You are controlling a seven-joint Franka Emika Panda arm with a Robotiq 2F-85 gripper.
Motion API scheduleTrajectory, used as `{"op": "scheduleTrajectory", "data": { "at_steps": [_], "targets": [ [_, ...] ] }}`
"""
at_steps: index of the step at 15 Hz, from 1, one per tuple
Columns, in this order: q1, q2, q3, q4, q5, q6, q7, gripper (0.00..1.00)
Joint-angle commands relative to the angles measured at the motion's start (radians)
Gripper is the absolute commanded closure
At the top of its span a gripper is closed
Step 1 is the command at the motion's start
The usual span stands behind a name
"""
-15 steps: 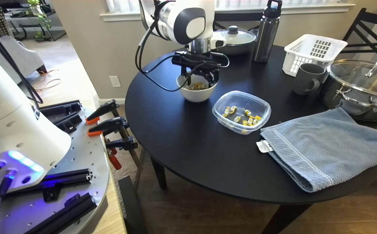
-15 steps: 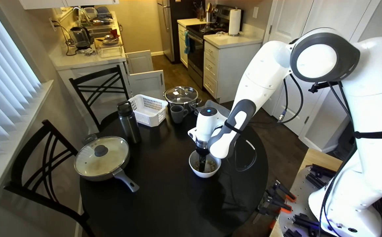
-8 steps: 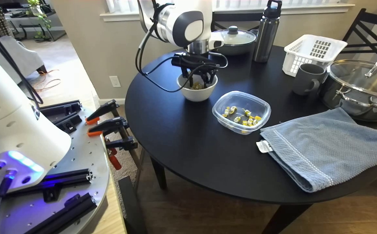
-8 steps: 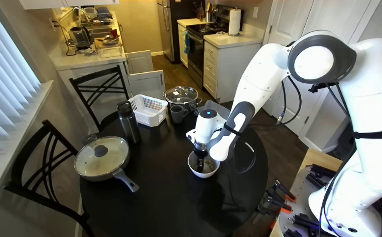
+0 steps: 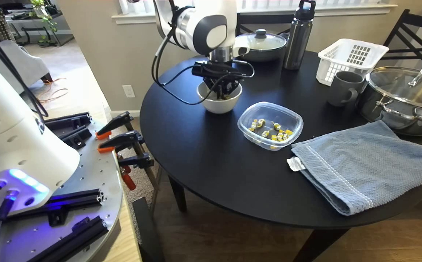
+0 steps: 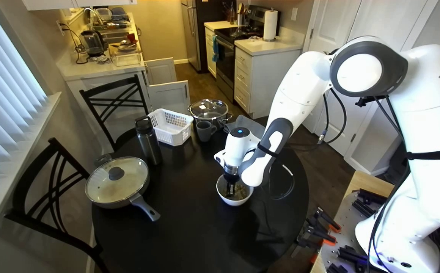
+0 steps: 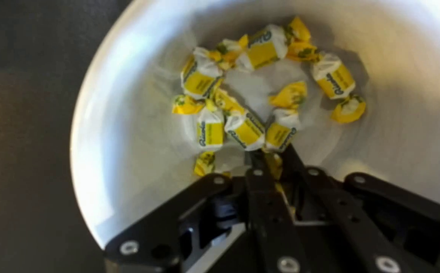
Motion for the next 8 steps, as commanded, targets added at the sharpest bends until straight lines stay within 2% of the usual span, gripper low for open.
{"op": "scheduleTrajectory", "data": {
  "at_steps": [1, 6, 8],
  "targets": [
    [-0.036, -0.033, 0.017, -0.034, -0.004, 0.015, -0.032, 1.00],
    [-0.057, -0.105, 0.019, -0.050, 0.004, 0.002, -0.028, 1.00],
    [-0.086, -0.137, 0.048, -0.055, 0.019, -0.012, -0.043, 1.00]
  ]
}}
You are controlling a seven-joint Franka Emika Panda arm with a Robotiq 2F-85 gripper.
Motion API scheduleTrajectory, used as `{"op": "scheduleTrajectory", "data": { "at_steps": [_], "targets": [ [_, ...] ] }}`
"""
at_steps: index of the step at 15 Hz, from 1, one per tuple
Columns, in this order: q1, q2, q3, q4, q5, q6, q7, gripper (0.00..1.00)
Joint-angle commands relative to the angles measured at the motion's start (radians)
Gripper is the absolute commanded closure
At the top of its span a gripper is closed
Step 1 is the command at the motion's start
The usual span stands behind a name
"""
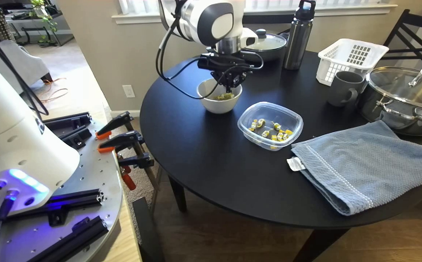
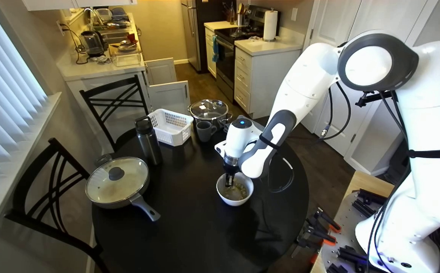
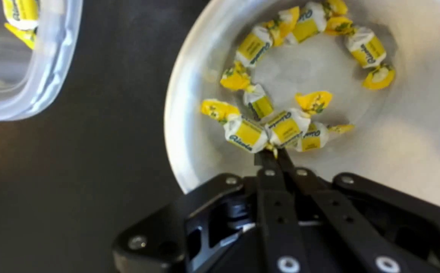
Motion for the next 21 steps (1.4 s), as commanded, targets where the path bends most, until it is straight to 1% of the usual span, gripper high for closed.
{"op": "scheduleTrajectory", "data": {
  "at_steps": [1, 2, 4, 6, 8, 11, 13, 15, 16, 19, 21],
  "targets": [
    [-0.070, -0.093, 0.066, -0.055, 0.030, -0.019, -0.054, 1.00],
    [-0.088, -0.106, 0.086, -0.056, 0.040, -0.024, -0.062, 1.00],
    [-0.151, -0.121, 0.156, -0.060, 0.074, -0.041, -0.106, 1.00],
    [-0.186, -0.141, 0.192, -0.065, 0.104, -0.058, -0.138, 1.00],
    [-0.181, -0.174, 0.171, -0.072, 0.105, -0.072, -0.132, 1.00],
    [-0.160, -0.215, 0.109, -0.079, 0.088, -0.073, -0.114, 1.00],
    [-0.158, -0.223, 0.073, -0.079, 0.086, -0.060, -0.113, 1.00],
    [-0.161, -0.214, 0.027, -0.074, 0.079, -0.043, -0.113, 1.00],
    [-0.174, -0.199, 0.011, -0.067, 0.085, -0.041, -0.120, 1.00],
    [-0.172, -0.171, -0.060, -0.058, 0.065, -0.027, -0.114, 1.00],
    [-0.181, -0.152, -0.084, -0.048, 0.065, -0.013, -0.120, 1.00]
  ]
}}
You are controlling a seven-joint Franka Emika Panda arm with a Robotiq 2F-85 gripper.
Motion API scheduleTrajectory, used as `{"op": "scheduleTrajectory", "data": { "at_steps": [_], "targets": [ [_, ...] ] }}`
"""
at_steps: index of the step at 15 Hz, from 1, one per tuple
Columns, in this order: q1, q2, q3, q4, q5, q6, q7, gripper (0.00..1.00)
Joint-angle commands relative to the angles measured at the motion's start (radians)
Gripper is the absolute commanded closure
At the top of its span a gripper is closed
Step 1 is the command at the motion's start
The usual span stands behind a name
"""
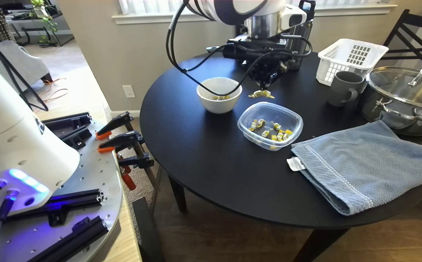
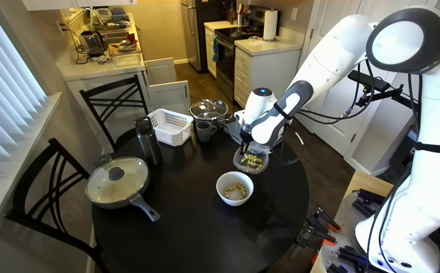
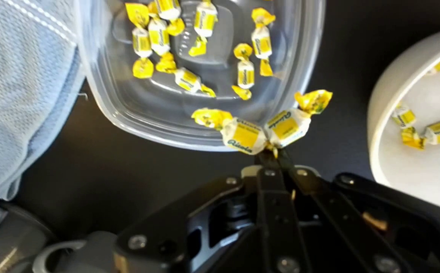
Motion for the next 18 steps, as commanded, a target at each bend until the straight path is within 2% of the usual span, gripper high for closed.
{"op": "scheduleTrajectory", "data": {
  "at_steps": [1, 3, 4, 6, 7, 11, 13, 16, 18],
  "targets": [
    [-0.005, 0.028, -0.045, 0.000, -0.014, 0.059, -0.028, 1.00],
    [0.021, 0.043, -0.090, 0.005, -0.046, 0.105, 0.000, 1.00],
    [0.029, 0.047, -0.103, 0.007, -0.051, 0.114, 0.016, 0.73],
    [0.044, 0.054, -0.125, 0.007, -0.071, 0.129, 0.023, 0.67],
    [0.036, 0.054, -0.110, 0.006, -0.059, 0.114, 0.023, 0.61],
    [-0.074, 0.030, 0.068, -0.017, 0.060, 0.037, -0.024, 0.35],
    [-0.104, 0.011, 0.141, -0.028, 0.118, 0.009, -0.030, 0.22],
    [-0.118, -0.012, 0.215, -0.037, 0.180, -0.024, -0.039, 0.04],
    [-0.124, -0.017, 0.273, -0.043, 0.226, -0.048, -0.066, 0.00]
  ]
}}
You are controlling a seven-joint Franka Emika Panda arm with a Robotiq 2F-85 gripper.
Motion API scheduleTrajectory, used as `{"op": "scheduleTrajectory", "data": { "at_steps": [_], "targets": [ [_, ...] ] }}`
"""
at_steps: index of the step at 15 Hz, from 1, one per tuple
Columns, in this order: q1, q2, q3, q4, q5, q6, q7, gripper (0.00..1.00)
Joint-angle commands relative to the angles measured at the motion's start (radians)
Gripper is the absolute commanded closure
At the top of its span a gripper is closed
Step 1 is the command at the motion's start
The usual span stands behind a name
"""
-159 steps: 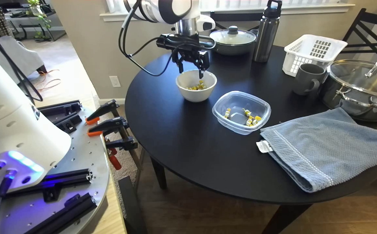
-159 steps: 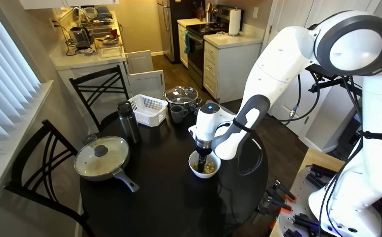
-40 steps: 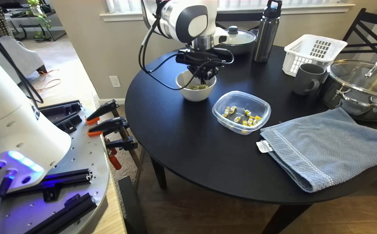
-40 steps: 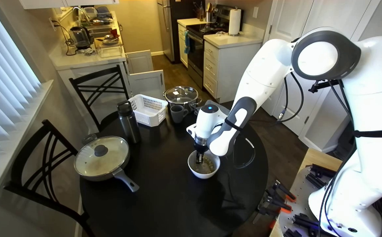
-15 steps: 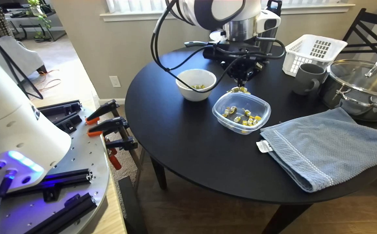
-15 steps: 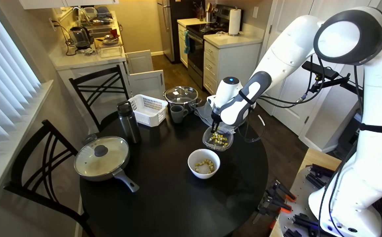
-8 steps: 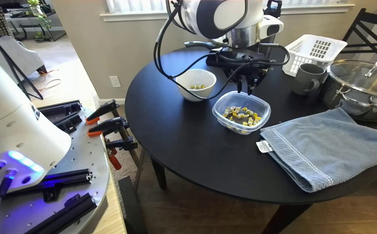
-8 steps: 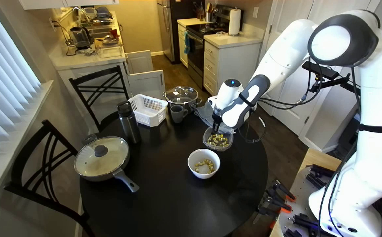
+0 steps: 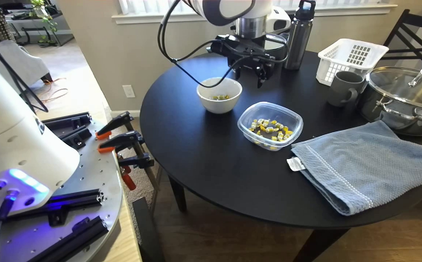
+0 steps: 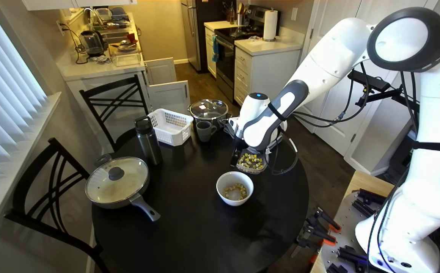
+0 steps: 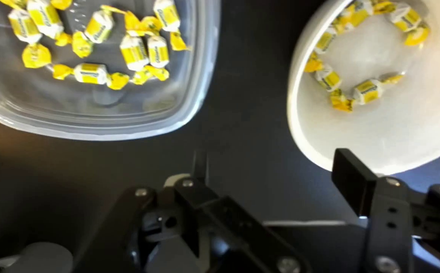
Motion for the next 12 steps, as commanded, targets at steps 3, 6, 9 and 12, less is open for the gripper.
{"op": "scheduleTrajectory", "data": {
  "at_steps": [3, 6, 9, 12],
  "targets": [
    [0.013, -0.049, 0.111, -0.047, 0.108, -0.087, -0.072, 0.00],
    [0.078, -0.058, 0.080, -0.057, 0.081, -0.136, -0.054, 0.00],
    [0.128, -0.063, 0.041, -0.065, 0.066, -0.156, -0.041, 0.00],
    [0.201, -0.057, -0.042, -0.070, 0.008, -0.122, 0.000, 0.00]
  ]
}}
